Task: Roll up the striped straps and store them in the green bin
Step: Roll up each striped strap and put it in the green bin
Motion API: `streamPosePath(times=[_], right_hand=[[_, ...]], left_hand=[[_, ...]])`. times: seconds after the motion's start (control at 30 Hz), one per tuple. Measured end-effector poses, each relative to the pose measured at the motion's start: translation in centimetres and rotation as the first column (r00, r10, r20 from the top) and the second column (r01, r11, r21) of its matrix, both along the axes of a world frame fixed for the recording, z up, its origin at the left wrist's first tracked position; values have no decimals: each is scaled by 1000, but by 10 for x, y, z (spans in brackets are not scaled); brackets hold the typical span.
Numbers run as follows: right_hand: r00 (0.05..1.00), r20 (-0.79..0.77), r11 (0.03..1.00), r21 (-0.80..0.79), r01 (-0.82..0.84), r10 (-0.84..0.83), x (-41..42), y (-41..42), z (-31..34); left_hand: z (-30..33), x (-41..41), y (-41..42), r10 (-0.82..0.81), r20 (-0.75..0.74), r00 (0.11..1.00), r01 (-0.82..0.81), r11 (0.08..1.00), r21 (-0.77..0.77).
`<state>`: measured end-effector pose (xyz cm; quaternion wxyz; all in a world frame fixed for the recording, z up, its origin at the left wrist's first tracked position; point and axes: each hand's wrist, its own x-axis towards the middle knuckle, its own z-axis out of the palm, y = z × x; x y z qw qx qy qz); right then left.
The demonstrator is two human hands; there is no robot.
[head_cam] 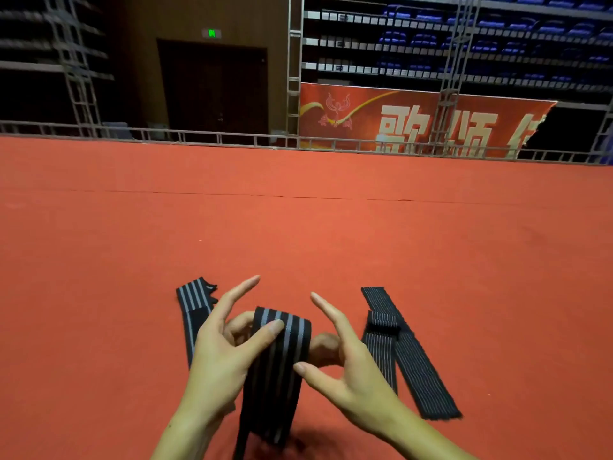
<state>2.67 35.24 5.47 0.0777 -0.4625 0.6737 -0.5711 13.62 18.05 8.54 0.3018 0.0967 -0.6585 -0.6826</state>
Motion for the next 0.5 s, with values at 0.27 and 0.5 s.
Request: streamPosePath(times=[0.27, 0.5], right_hand=[[964, 224, 990, -37, -137, 141, 7, -30, 2], [968, 228, 993, -78, -89, 105, 4, -26, 3]], left_hand=[[24, -6, -29, 227, -92, 970, -222, 973, 56], [44, -7, -46, 293, -81, 953, -301, 947, -116]])
